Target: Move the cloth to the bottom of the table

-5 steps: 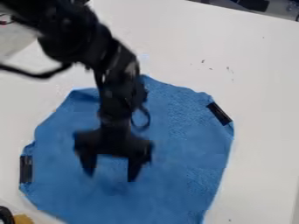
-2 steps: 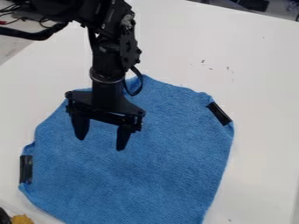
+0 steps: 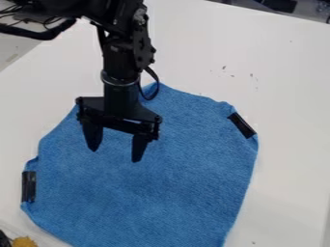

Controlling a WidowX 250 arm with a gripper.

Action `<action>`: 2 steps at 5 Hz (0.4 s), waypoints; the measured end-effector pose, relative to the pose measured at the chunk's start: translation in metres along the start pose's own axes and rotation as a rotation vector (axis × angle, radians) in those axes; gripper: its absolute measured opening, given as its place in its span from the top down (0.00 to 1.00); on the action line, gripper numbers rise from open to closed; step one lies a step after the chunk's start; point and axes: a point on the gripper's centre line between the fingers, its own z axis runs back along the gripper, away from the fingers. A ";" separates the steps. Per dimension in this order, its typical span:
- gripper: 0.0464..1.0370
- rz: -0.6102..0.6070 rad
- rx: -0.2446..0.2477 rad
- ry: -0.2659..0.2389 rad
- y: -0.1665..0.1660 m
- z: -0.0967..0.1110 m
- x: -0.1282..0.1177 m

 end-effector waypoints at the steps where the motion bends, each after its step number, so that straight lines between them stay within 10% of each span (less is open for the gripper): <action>1: 0.04 0.004 -0.001 0.002 0.001 0.000 0.000; 2: 0.04 0.004 -0.001 0.002 0.001 0.000 0.000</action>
